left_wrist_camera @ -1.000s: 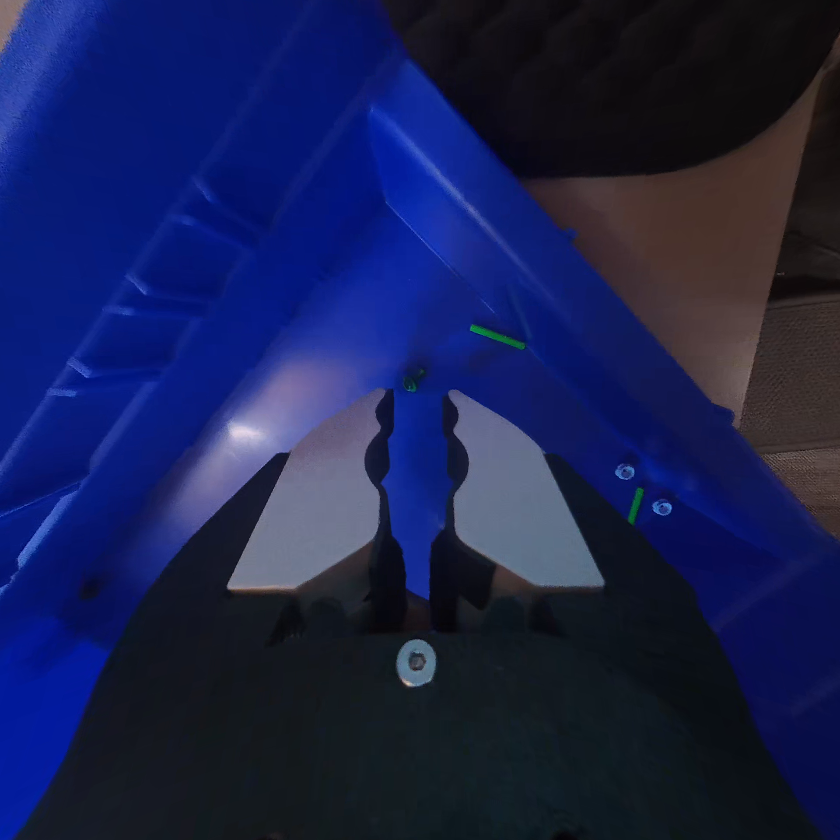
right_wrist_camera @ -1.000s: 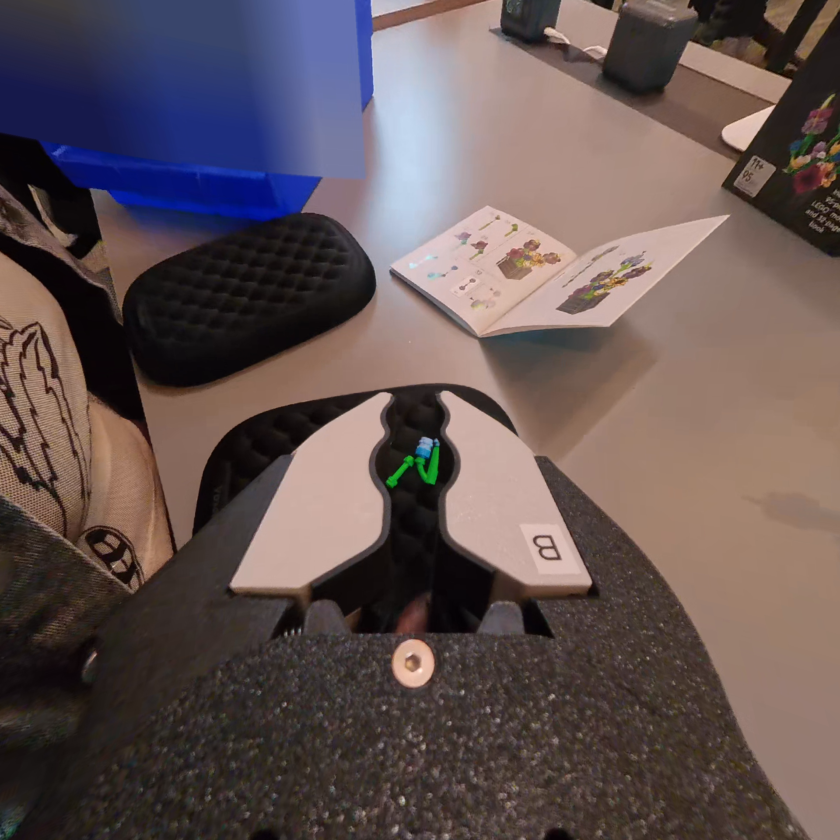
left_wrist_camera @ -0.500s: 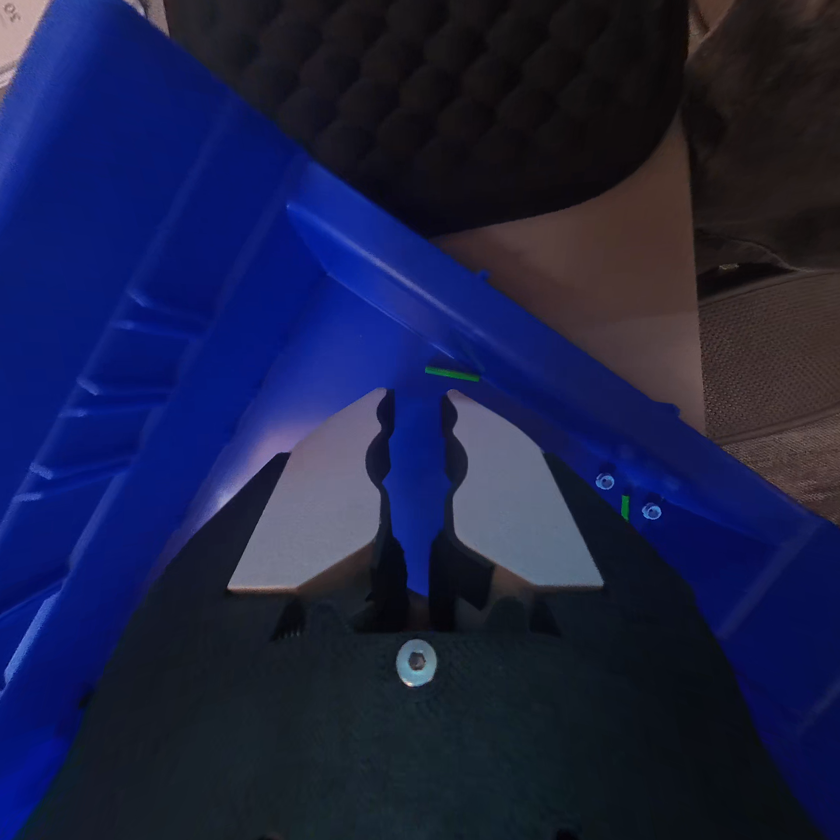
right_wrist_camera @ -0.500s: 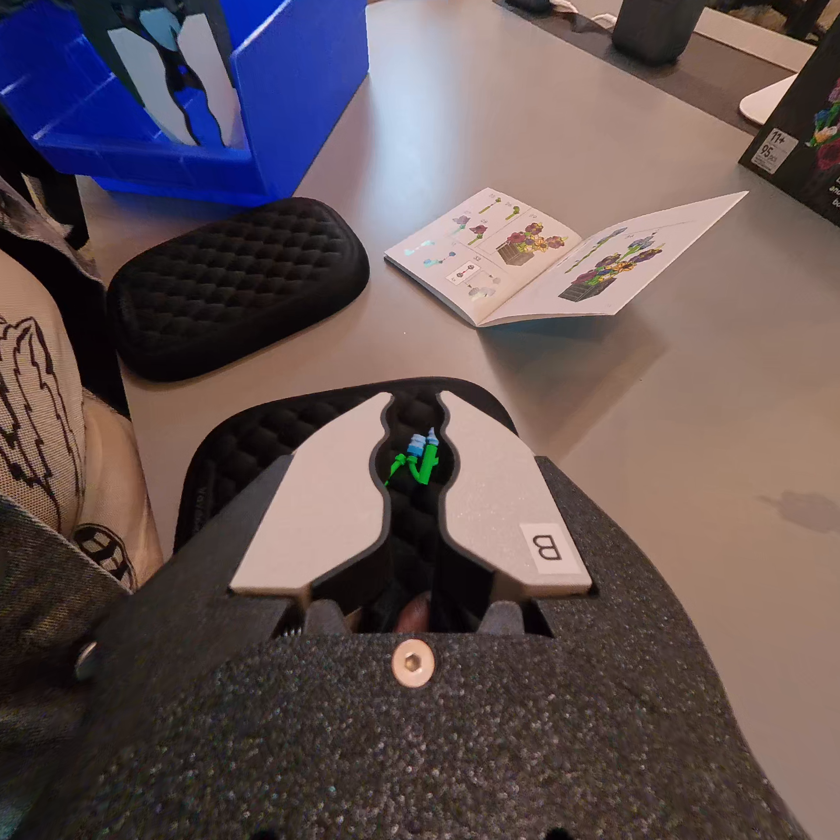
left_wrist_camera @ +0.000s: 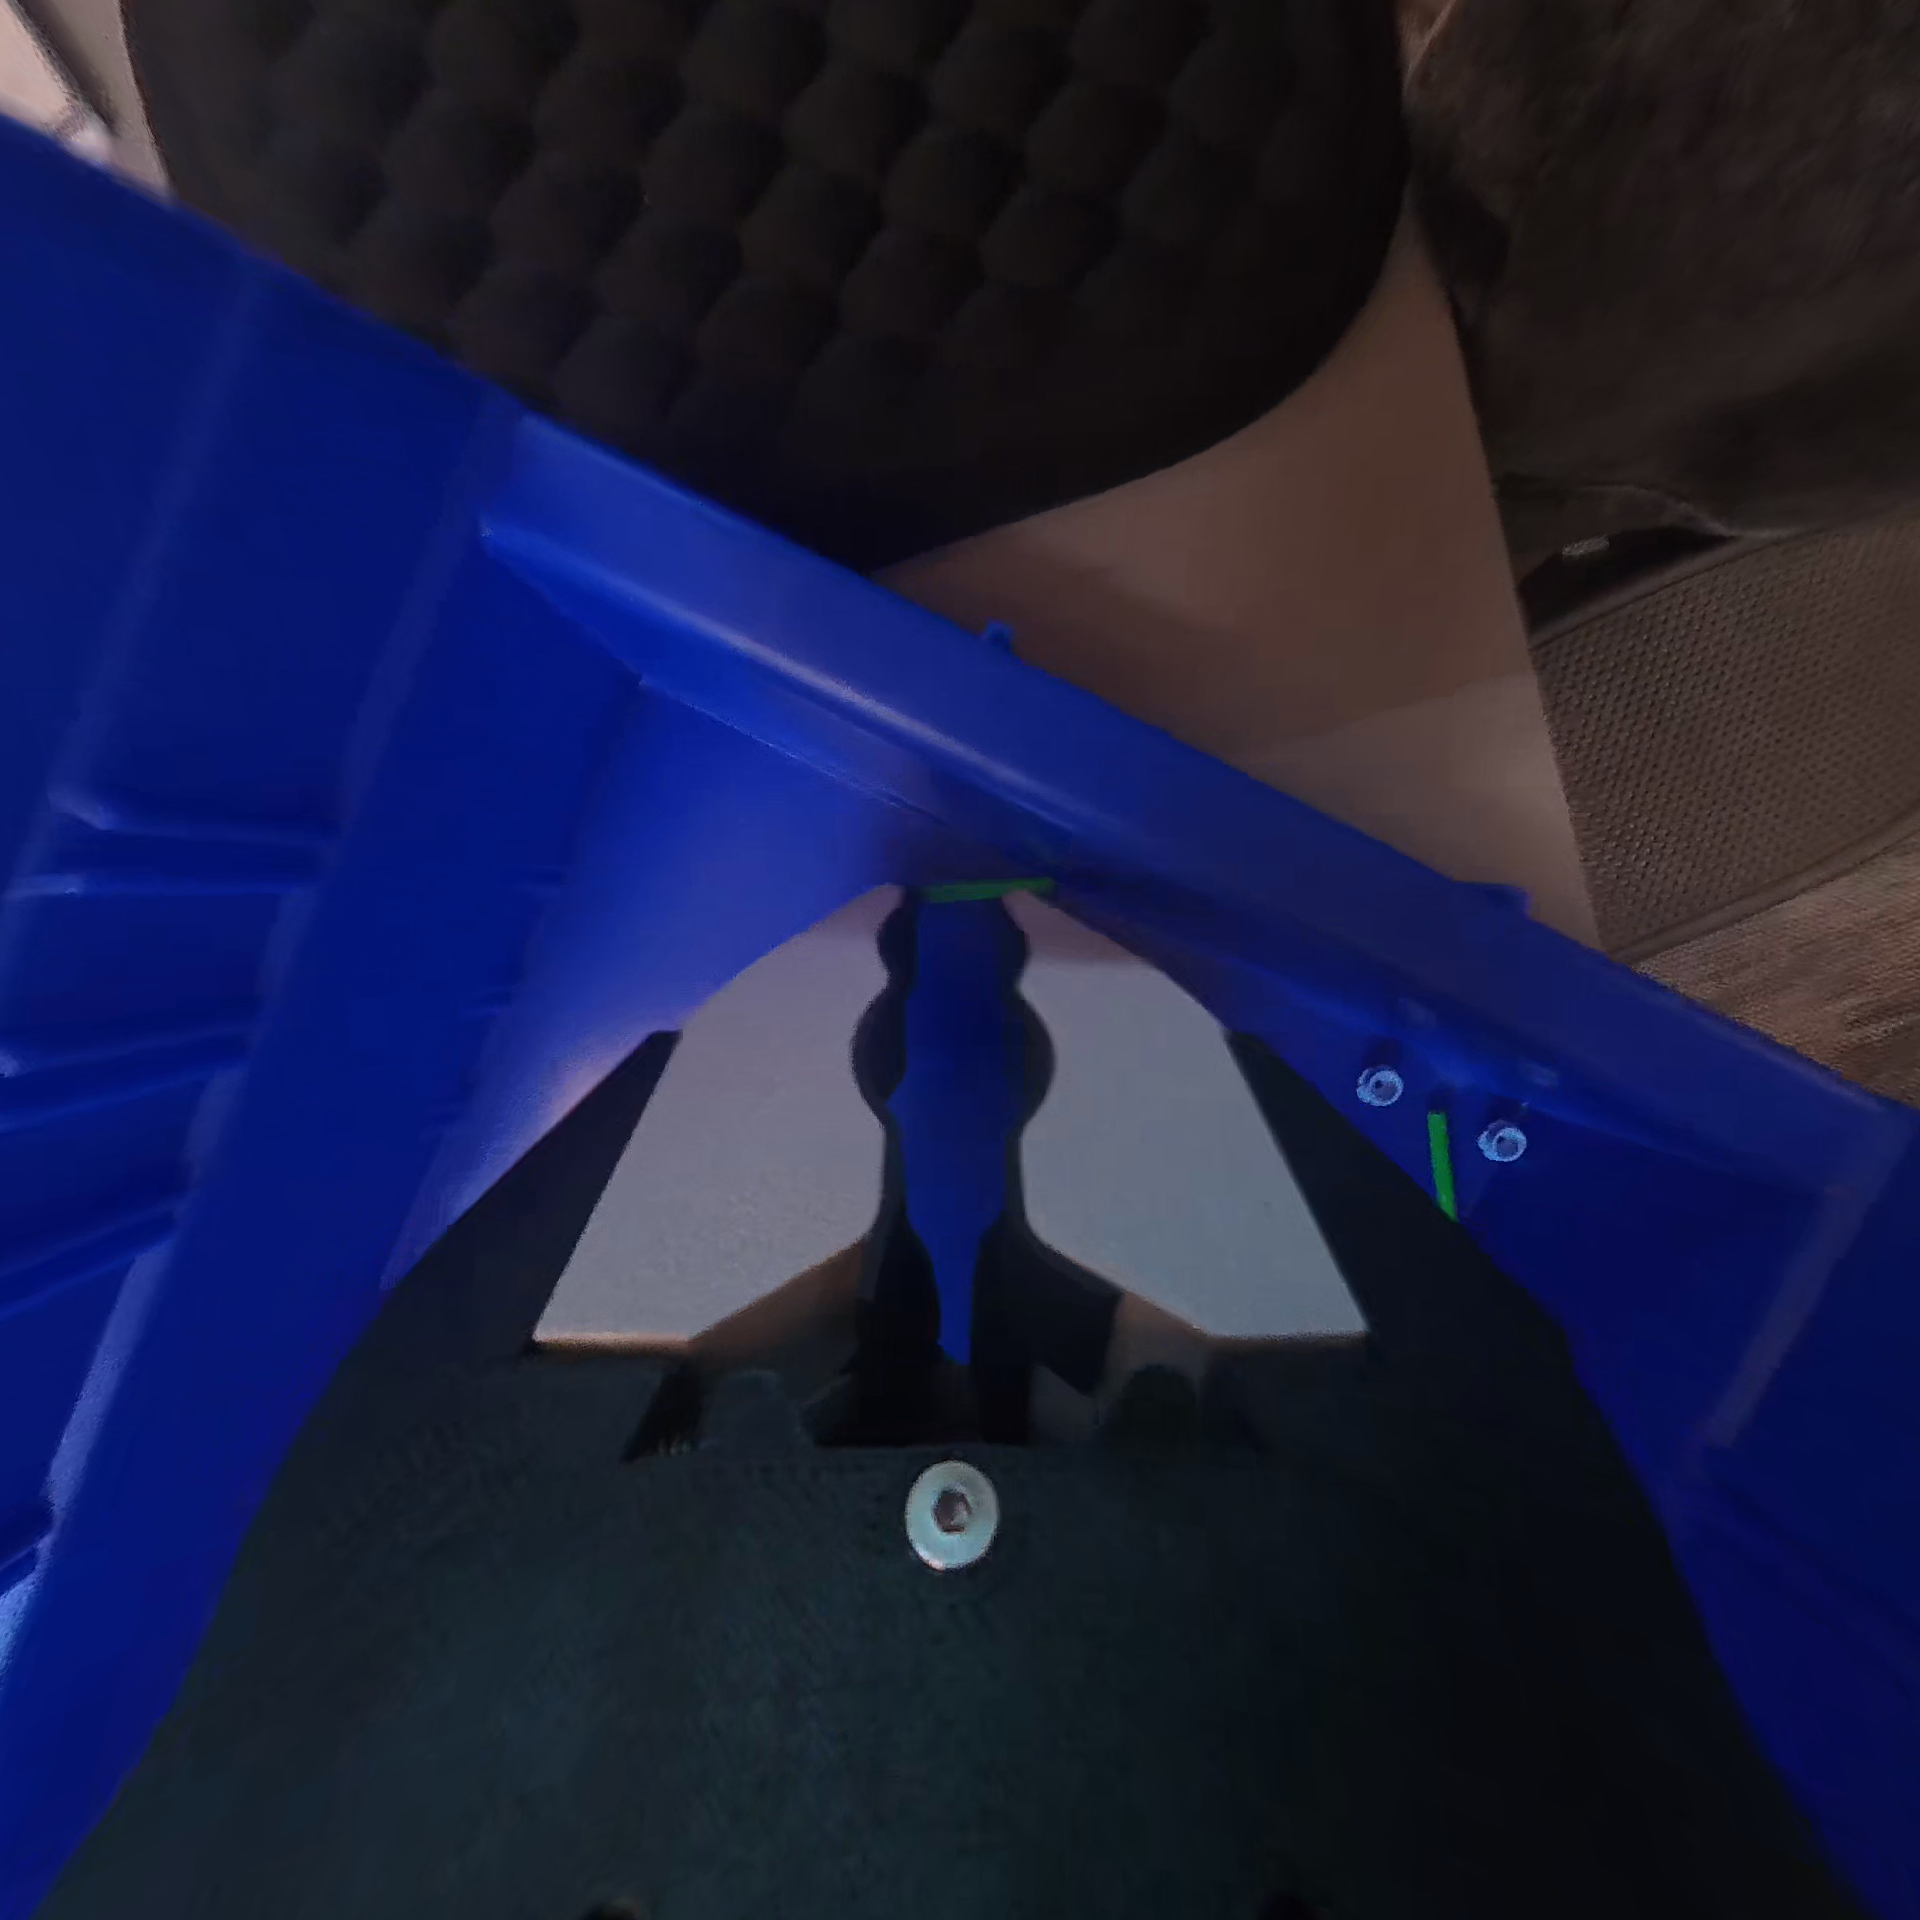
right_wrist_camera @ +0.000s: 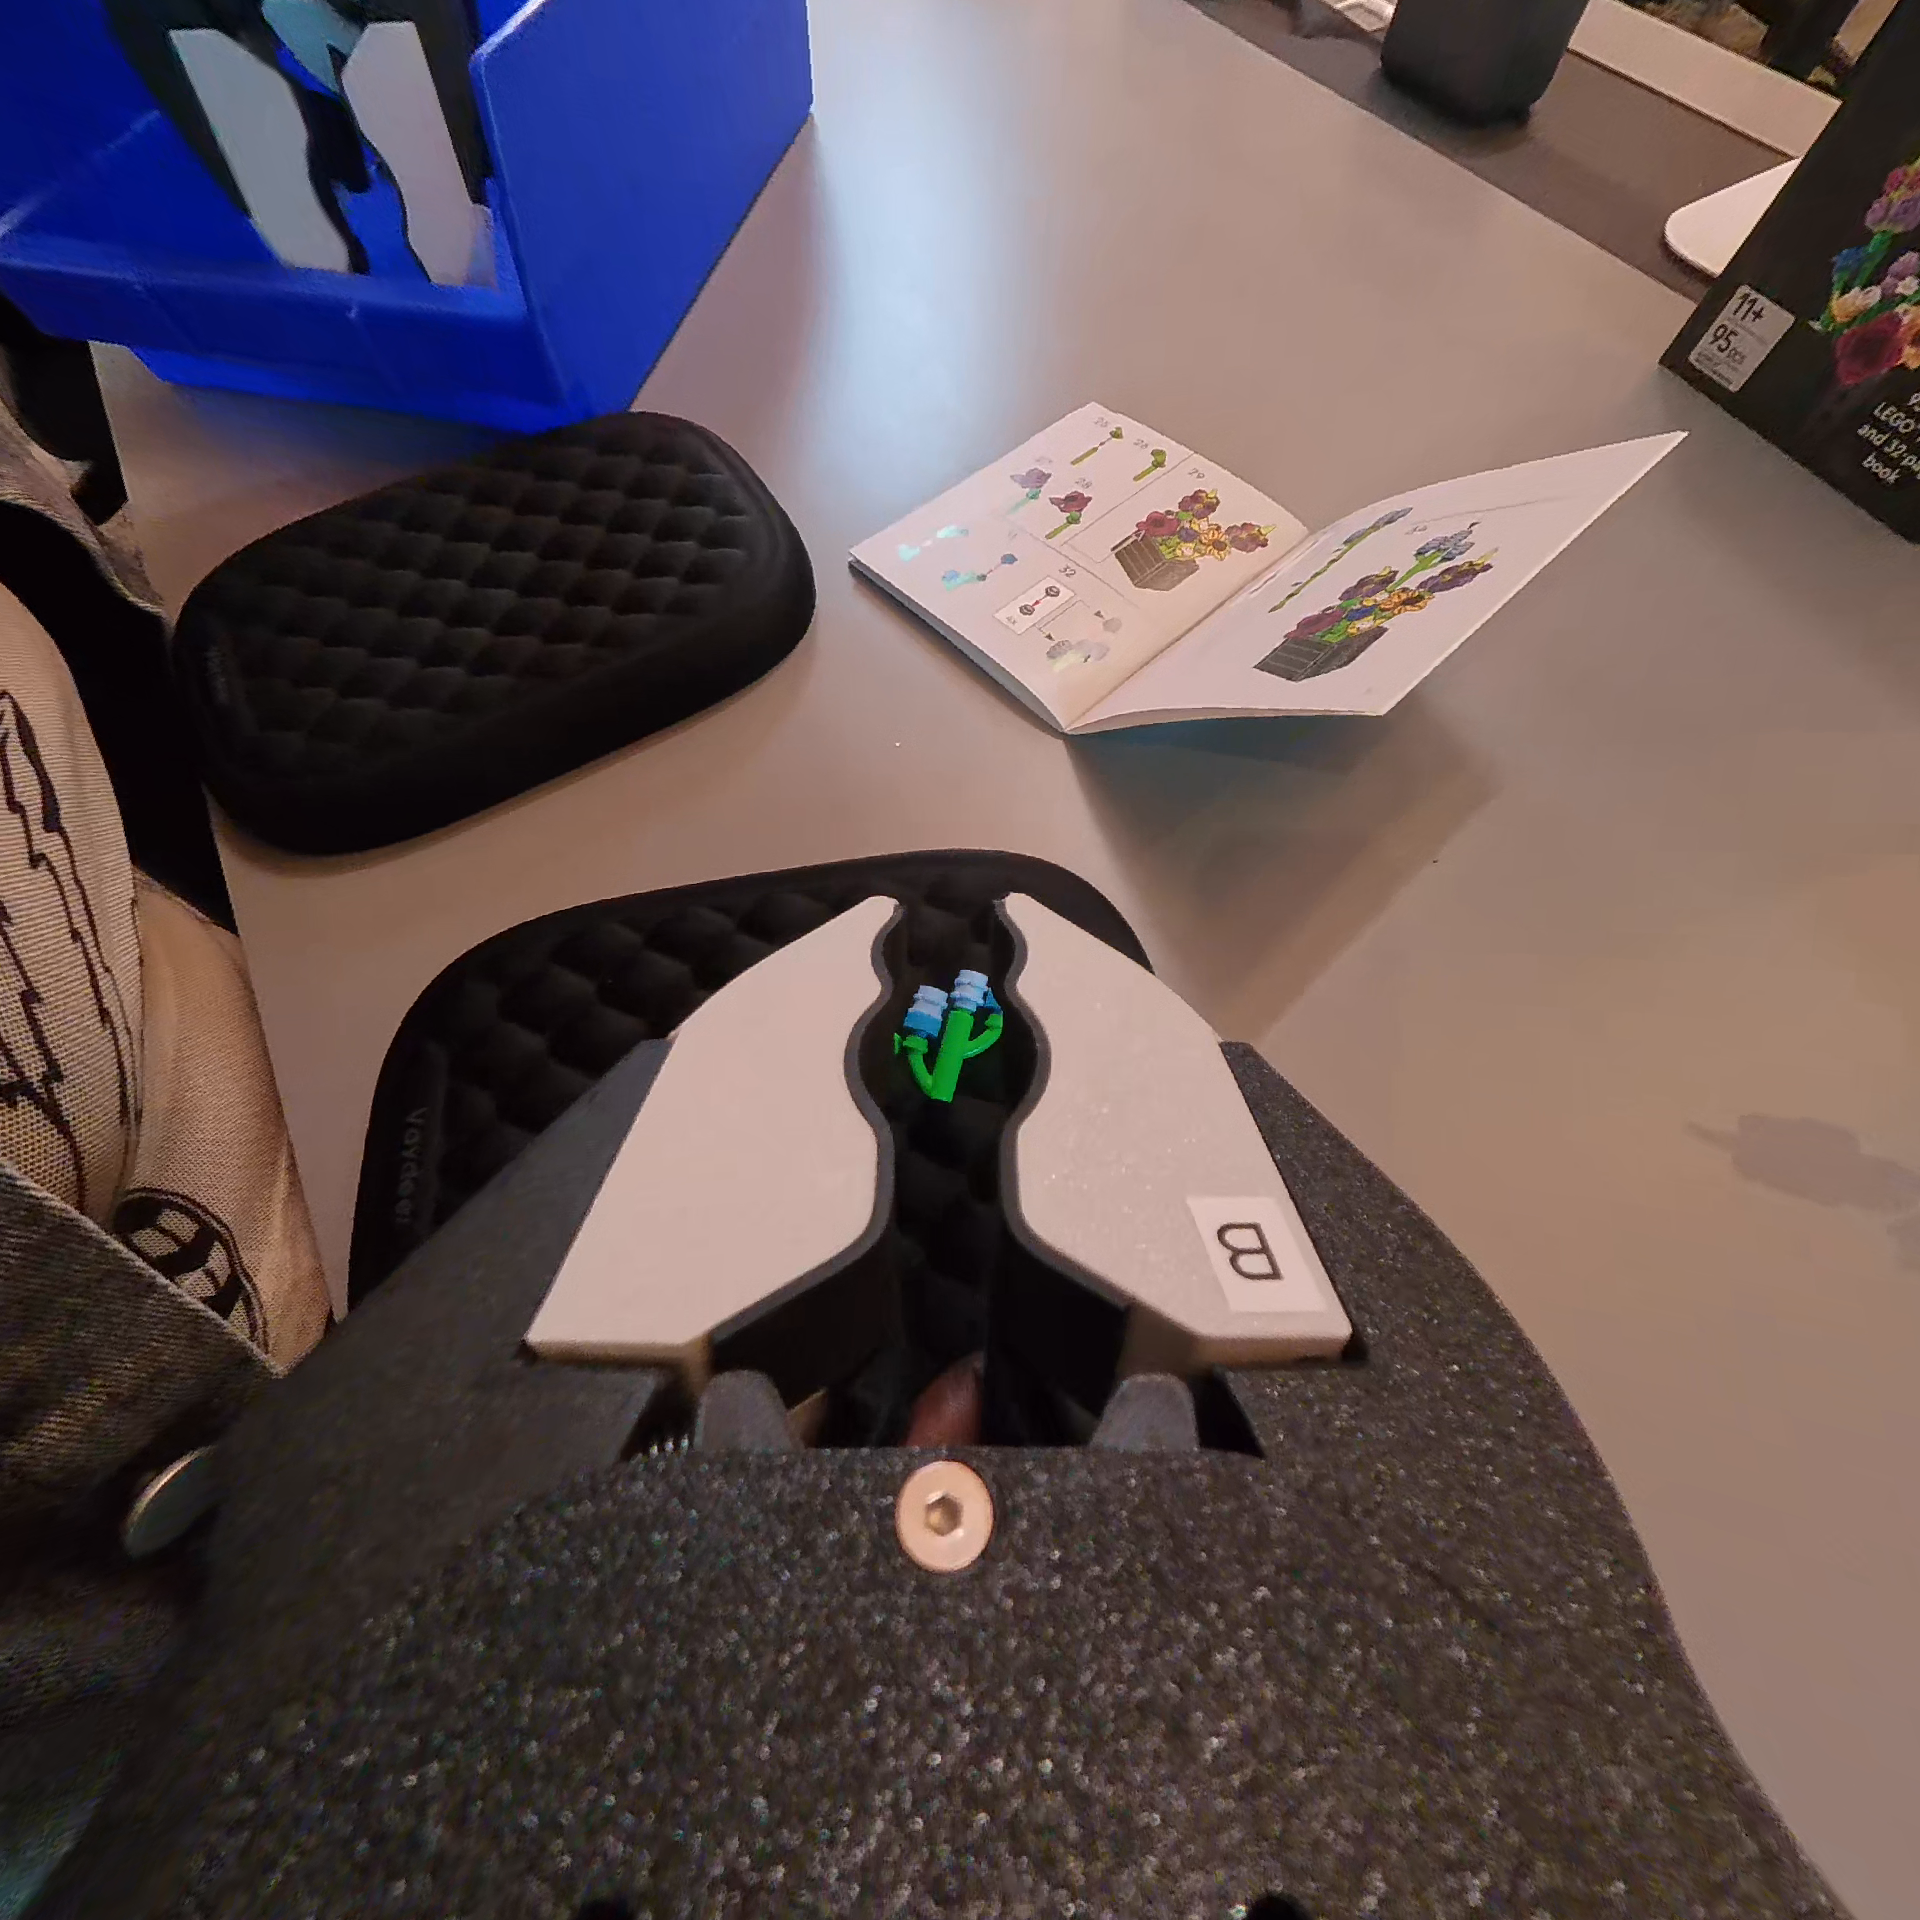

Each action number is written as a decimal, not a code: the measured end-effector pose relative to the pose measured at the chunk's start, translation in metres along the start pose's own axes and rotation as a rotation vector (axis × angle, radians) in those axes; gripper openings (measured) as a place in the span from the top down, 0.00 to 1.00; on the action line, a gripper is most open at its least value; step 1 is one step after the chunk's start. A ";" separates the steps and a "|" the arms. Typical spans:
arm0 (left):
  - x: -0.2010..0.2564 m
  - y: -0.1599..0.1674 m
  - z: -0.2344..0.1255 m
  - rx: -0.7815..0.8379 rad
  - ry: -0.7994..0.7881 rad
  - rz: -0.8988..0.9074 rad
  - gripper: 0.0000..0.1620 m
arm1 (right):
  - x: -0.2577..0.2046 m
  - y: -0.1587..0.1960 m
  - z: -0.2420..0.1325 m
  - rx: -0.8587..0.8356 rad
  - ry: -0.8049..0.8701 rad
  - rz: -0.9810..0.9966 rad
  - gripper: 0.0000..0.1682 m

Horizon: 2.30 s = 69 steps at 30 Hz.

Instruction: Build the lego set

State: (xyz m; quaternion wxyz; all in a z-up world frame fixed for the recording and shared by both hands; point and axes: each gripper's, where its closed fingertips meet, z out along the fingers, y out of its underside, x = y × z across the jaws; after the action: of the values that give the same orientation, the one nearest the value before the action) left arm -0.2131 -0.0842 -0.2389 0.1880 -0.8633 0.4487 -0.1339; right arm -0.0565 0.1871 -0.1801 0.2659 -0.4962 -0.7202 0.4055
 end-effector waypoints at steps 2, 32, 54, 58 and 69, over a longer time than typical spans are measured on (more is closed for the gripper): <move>-0.003 0.008 -0.004 -0.051 -0.010 -0.037 0.96 | 0.000 0.000 0.000 -0.002 0.005 -0.007 0.91; 0.018 0.021 -0.009 -0.083 0.102 -0.071 0.98 | 0.002 -0.005 -0.008 0.049 0.022 -0.021 0.92; -0.041 -0.161 -0.065 0.451 -0.654 -0.269 0.98 | -0.105 -0.133 0.061 0.400 -0.364 0.002 0.89; -0.036 -0.167 -0.062 0.408 -0.648 -0.239 0.98 | -0.121 -0.135 0.061 0.416 -0.400 -0.019 0.90; -0.031 -0.173 -0.058 0.412 -0.628 -0.204 0.98 | -0.129 -0.134 0.064 0.414 -0.365 -0.075 0.98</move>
State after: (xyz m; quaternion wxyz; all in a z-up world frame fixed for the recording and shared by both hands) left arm -0.1287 0.0208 -0.1125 0.4713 -0.8466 0.2451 0.0318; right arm -0.1268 0.0225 -0.0982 0.2423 -0.3229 -0.6760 0.6165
